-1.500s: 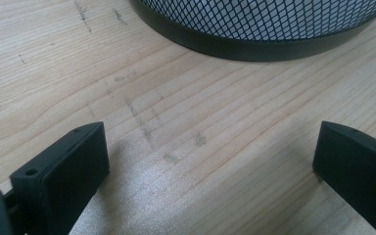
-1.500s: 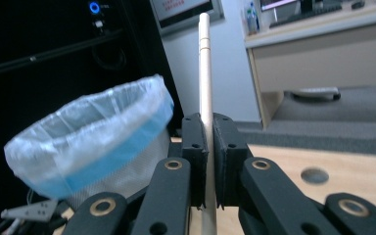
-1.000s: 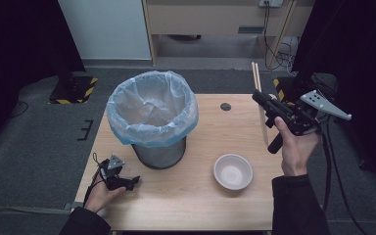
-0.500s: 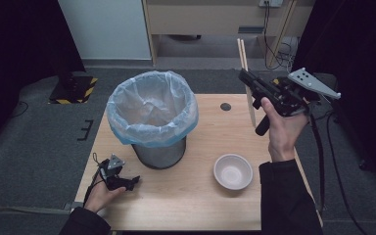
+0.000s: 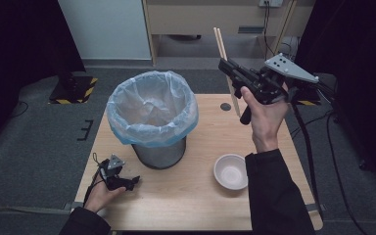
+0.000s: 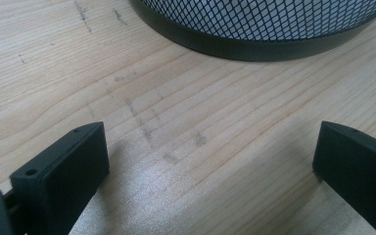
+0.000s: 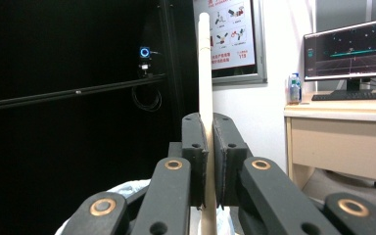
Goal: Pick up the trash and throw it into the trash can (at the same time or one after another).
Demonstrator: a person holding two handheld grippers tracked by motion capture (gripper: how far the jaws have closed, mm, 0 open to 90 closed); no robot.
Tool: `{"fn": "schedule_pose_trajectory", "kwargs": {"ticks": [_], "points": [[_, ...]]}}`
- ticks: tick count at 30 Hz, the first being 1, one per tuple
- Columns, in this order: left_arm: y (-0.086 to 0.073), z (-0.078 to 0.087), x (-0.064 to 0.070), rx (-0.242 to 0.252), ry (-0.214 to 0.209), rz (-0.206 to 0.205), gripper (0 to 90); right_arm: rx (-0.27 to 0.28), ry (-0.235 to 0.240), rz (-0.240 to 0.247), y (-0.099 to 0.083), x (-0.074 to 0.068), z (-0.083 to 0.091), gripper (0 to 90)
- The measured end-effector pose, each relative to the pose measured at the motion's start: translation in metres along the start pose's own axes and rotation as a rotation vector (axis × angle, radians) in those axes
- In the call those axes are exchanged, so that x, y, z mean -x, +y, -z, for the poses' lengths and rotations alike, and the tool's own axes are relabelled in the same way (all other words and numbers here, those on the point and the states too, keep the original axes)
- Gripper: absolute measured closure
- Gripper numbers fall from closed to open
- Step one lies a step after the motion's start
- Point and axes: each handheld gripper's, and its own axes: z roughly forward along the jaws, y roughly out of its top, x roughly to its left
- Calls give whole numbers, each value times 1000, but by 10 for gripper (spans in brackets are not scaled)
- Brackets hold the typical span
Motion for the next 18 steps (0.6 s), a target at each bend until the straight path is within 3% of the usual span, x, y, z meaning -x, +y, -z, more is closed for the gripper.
{"fn": "schedule_pose_trajectory", "kwargs": {"ticks": [18], "points": [[0,0,0,-1,0,0,0,-21,23,-9,-6,-11,-40,857]]}}
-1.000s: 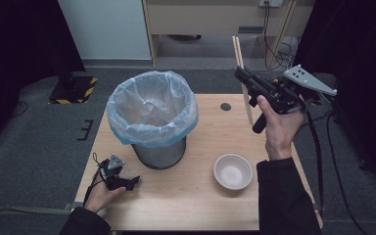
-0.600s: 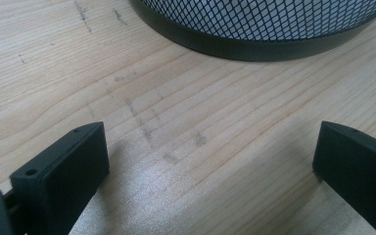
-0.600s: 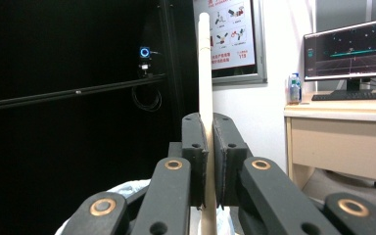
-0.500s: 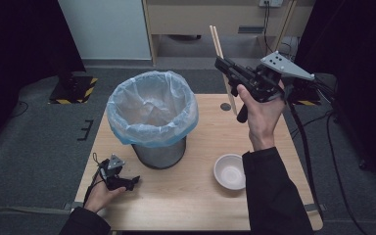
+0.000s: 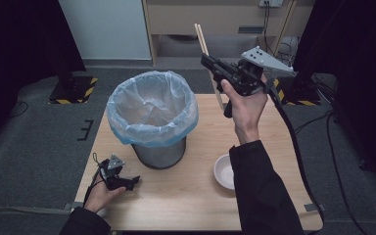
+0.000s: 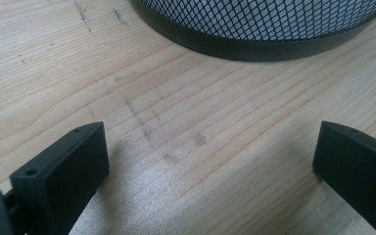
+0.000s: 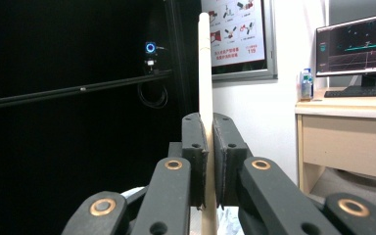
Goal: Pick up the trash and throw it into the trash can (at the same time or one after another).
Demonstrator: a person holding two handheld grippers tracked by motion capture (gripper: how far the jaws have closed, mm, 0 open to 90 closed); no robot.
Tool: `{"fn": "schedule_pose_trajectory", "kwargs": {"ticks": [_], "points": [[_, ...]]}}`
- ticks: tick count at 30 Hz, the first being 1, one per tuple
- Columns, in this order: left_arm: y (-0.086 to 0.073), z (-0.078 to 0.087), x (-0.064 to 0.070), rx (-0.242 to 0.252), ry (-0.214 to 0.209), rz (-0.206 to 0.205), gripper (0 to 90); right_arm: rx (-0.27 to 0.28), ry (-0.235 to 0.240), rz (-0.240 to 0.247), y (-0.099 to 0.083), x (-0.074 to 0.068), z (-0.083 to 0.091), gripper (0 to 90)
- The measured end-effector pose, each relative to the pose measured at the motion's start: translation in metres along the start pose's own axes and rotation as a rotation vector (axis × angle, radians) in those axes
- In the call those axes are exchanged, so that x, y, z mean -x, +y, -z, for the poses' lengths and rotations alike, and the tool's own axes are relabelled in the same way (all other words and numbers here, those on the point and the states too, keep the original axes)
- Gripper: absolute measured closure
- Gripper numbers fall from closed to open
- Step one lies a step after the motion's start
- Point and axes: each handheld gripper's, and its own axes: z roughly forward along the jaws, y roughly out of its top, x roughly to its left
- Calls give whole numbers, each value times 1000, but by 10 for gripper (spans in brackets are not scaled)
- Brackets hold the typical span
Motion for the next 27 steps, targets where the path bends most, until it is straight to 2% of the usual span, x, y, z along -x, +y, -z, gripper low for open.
{"fn": "schedule_pose_trajectory", "kwargs": {"ticks": [16,27], "points": [[0,0,0,-1,0,0,0,-12,35,16,0,-18,-36,857],[0,0,0,-1,0,0,0,-32,49,6,-8,-25,-60,857]]}}
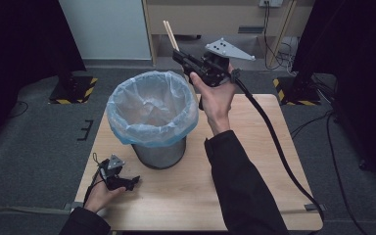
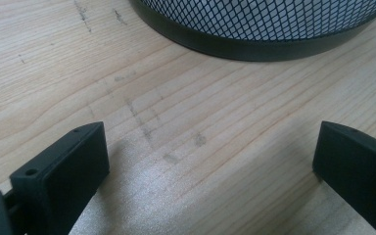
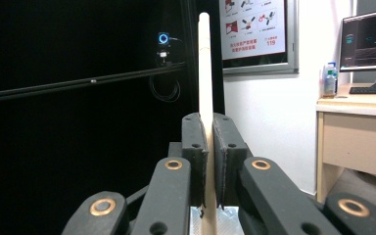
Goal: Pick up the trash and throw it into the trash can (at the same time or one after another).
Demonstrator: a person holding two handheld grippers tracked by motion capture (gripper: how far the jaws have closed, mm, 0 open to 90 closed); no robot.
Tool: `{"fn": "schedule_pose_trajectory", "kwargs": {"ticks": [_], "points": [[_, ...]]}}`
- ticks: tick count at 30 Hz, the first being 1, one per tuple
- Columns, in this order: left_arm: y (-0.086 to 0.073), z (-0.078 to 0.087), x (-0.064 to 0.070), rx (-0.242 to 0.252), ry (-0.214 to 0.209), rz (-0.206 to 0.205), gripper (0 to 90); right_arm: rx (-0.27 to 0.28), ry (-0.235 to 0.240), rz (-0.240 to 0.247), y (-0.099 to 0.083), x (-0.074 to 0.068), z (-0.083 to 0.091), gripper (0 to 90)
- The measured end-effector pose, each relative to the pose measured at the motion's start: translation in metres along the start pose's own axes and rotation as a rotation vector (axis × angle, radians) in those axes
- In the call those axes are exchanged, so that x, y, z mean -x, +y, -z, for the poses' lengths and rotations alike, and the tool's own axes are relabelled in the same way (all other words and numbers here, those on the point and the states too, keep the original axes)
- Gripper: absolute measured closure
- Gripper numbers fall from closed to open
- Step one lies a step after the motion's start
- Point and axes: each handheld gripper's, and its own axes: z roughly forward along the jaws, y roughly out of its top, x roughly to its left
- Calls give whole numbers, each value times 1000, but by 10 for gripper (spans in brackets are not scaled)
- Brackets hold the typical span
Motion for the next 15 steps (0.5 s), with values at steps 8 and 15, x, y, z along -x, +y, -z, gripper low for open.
{"fn": "schedule_pose_trajectory", "kwargs": {"ticks": [8,15], "points": [[0,0,0,0,0,0,0,-19,12,-5,-8,-4,-18,857],[0,0,0,0,0,0,0,-19,6,-3,-14,-6,-31,857]]}}
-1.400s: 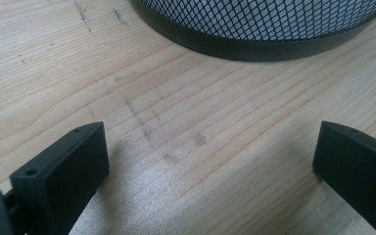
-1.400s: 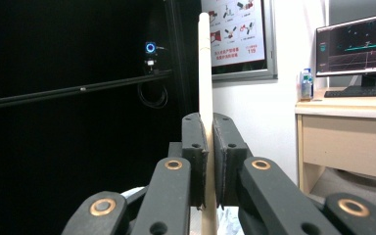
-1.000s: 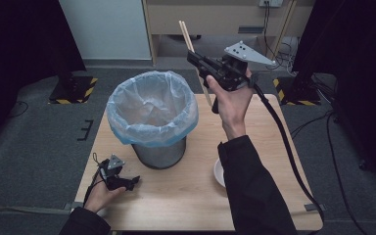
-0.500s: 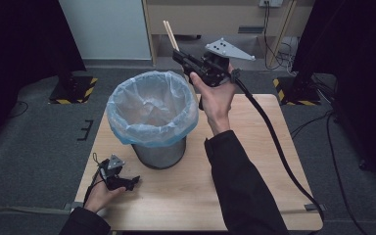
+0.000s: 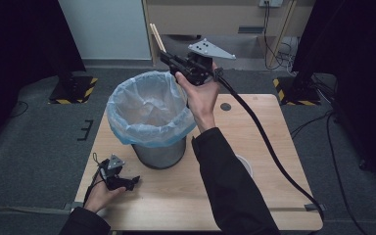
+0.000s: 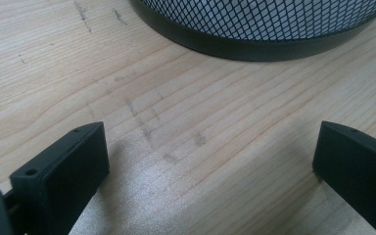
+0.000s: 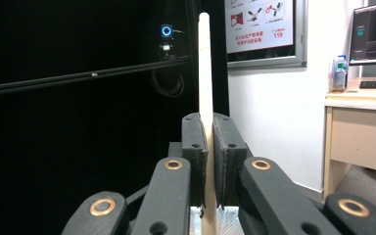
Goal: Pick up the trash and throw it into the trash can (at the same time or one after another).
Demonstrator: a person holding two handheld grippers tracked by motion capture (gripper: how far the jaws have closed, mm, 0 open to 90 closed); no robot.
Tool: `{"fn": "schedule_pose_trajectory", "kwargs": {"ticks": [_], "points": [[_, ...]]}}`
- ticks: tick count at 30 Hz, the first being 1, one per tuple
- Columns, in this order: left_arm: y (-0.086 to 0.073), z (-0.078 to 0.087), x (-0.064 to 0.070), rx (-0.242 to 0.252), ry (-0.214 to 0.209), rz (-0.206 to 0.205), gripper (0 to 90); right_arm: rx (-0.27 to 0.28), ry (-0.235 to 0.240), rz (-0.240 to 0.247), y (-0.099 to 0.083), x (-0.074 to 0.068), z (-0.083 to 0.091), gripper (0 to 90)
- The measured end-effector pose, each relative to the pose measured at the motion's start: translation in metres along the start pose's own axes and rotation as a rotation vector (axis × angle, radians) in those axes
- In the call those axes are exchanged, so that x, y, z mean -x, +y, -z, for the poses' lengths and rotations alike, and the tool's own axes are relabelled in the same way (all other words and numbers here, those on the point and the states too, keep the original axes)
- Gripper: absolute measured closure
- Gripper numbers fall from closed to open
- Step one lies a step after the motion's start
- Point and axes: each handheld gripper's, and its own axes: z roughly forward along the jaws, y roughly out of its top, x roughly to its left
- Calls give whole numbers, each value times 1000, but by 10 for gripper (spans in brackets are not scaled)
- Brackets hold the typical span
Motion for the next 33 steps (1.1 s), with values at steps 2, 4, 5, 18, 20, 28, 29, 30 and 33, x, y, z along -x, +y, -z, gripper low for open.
{"fn": "schedule_pose_trajectory", "kwargs": {"ticks": [2,4,5,18,20,28,29,30,33], "points": [[0,0,0,1,-1,0,0,-3,-9,-2,-3,1,-3,856],[0,0,0,1,-1,0,0,-2,-13,0,-5,2,-6,857],[0,0,0,0,0,0,0,0,-14,0,-7,2,-7,856],[0,0,0,2,-3,-2,0,-46,-22,23,-26,1,-27,853],[0,0,0,2,-3,-2,0,-50,-21,24,-28,0,-30,837],[0,0,0,3,-3,-2,0,-48,-22,3,-28,-3,-33,702],[0,0,0,2,-3,-3,0,-43,-25,3,-27,-3,-32,686],[0,0,0,3,-3,-2,0,-38,-23,-1,-24,-3,-30,666],[0,0,0,2,-3,-3,0,-10,-28,-7,-15,-3,-22,595]]}}
